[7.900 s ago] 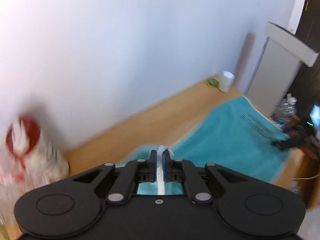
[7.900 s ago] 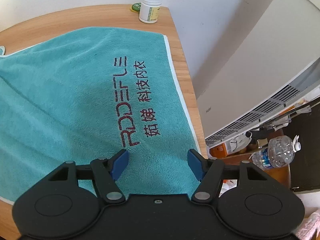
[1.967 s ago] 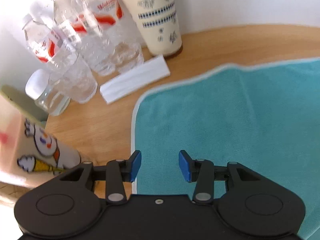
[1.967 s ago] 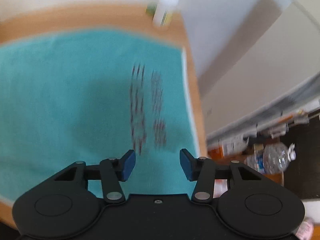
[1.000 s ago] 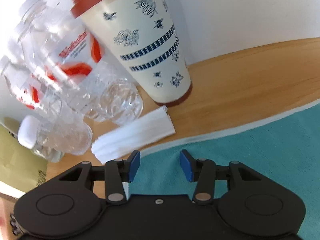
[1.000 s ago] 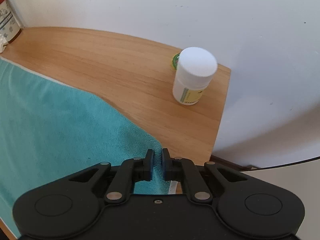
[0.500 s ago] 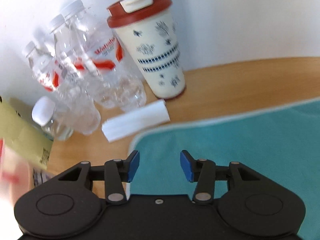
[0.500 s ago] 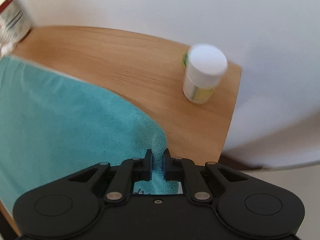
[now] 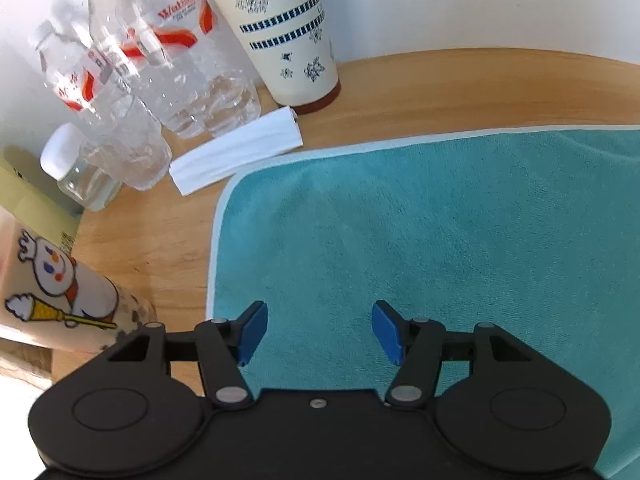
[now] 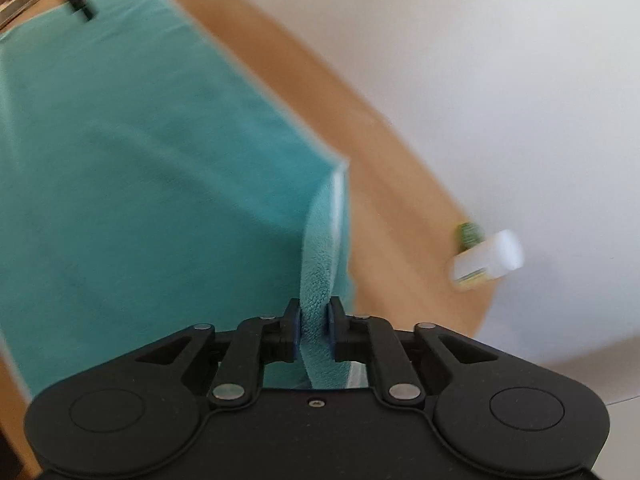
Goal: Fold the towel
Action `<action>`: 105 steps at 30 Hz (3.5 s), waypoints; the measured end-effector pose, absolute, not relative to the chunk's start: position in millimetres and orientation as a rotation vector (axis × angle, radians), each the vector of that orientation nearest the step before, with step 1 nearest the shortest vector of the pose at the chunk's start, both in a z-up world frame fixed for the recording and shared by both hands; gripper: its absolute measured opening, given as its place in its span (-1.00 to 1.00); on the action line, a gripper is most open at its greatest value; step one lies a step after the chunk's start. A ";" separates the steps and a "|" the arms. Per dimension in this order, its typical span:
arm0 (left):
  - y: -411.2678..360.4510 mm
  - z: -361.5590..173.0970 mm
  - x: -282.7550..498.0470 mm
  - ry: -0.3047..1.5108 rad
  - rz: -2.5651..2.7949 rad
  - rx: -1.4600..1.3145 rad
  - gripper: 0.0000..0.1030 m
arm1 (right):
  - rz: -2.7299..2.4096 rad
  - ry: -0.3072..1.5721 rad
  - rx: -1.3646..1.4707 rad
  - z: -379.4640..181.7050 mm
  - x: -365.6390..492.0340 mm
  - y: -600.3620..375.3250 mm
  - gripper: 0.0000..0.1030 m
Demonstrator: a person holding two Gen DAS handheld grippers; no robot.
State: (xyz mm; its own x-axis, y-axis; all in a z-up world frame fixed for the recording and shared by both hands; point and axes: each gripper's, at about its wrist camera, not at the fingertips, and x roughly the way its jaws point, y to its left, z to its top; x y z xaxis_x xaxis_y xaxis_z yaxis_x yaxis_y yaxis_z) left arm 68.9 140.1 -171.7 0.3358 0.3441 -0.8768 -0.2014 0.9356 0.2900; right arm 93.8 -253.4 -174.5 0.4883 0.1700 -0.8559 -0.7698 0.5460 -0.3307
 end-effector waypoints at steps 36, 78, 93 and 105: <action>159.1 -175.4 72.3 1.176 0.379 0.034 0.50 | 0.256 0.912 -0.484 -183.3 178.6 -304.4 -0.95; 174.1 -180.2 127.9 1.122 0.415 0.204 0.42 | 0.079 1.164 -0.218 -233.6 150.1 -352.9 -0.36; 164.4 -96.2 30.0 1.041 0.518 -0.131 0.53 | 0.349 0.880 -0.155 -117.5 125.2 -304.1 -0.09; 138.2 -99.5 -35.6 1.067 0.847 -0.382 0.60 | 0.997 0.723 -0.400 -112.2 184.2 -176.2 0.05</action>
State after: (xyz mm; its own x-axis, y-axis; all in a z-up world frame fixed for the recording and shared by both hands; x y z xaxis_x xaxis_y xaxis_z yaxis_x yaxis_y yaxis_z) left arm -35.6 138.2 -99.5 0.2168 0.4191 -0.8817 -0.7633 0.6358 0.1146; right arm 184.2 -176.2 -112.2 0.3417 0.6155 -0.7102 -0.8665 0.4989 0.0155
